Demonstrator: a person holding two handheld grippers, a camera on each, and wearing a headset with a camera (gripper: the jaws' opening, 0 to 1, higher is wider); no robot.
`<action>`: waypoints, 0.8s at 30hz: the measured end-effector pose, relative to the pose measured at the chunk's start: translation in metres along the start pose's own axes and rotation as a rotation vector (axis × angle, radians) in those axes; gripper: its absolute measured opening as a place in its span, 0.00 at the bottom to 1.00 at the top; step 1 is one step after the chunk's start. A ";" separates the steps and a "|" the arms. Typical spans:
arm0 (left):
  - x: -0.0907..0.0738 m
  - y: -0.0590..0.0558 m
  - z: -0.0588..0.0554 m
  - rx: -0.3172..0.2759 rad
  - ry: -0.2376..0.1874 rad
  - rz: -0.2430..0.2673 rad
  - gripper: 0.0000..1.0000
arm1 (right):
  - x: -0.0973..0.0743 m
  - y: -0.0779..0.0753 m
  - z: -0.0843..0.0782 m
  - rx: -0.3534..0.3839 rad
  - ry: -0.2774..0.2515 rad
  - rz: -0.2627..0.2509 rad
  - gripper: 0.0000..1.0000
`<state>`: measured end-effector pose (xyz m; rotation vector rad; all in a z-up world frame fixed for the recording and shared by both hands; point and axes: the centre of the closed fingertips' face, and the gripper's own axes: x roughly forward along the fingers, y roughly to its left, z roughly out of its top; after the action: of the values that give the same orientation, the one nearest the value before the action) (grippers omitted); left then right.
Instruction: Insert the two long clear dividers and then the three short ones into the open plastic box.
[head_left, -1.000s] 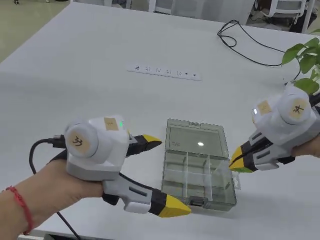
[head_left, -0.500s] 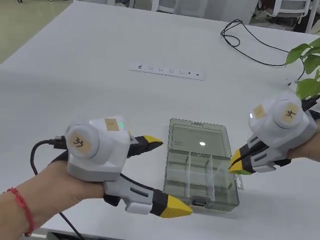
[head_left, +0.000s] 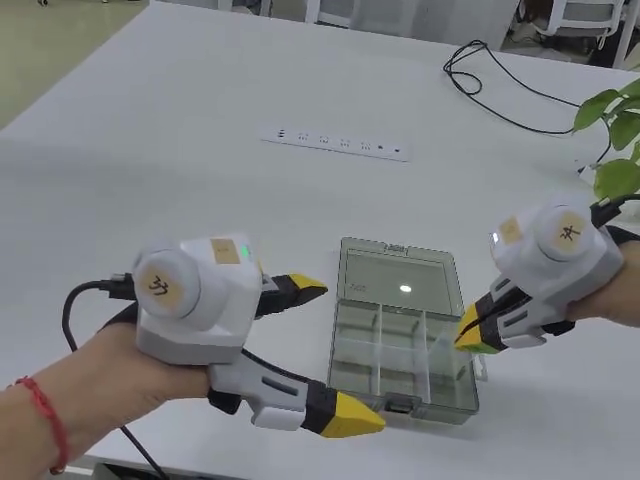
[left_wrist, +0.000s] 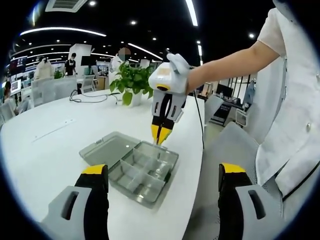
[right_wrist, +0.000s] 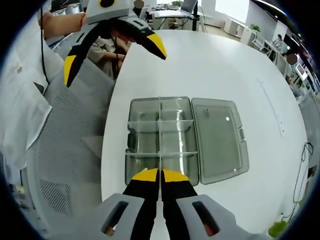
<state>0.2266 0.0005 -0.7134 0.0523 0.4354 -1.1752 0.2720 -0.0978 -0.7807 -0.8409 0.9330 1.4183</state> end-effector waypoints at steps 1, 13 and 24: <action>0.000 0.000 0.000 0.000 -0.001 0.000 0.93 | 0.001 0.000 -0.001 -0.003 -0.001 0.002 0.03; 0.002 -0.001 0.002 -0.002 -0.006 -0.004 0.93 | 0.000 -0.001 -0.001 -0.011 -0.034 -0.004 0.03; 0.002 -0.002 0.002 0.001 -0.008 -0.007 0.93 | 0.004 0.000 0.000 -0.017 -0.049 -0.030 0.03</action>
<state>0.2259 -0.0022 -0.7119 0.0475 0.4284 -1.1823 0.2713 -0.0967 -0.7841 -0.8262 0.8692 1.4171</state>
